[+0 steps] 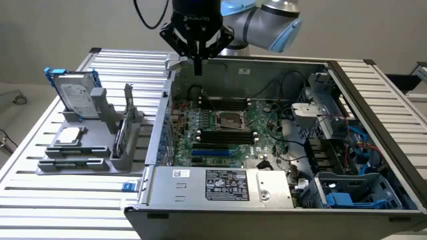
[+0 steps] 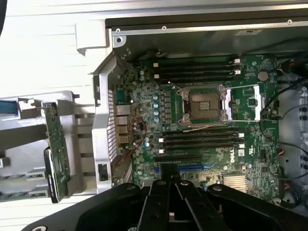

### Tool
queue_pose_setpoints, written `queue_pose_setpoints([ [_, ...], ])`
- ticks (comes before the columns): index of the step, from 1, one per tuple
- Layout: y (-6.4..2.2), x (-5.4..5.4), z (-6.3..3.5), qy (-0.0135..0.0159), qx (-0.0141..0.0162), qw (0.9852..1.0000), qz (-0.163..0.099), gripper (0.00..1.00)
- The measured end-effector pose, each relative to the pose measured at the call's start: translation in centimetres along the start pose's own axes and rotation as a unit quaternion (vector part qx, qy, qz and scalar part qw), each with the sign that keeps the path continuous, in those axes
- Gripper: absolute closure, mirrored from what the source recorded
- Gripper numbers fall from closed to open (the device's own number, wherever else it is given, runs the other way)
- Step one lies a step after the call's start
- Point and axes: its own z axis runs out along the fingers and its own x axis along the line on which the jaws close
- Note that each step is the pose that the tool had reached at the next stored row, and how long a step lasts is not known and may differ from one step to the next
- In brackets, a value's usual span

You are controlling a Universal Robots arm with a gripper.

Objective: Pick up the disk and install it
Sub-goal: 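Reach for the disk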

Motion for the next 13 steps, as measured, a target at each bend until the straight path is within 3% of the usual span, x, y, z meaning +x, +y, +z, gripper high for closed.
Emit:
queue_pose_setpoints([
  [11, 0.0, 0.0, 0.0, 0.0, 0.0, 1.0, 0.0, 0.89],
  [13, 0.12, 0.53, -0.01, -0.0001, 0.0, 1.0, 0.0, 0.89],
])
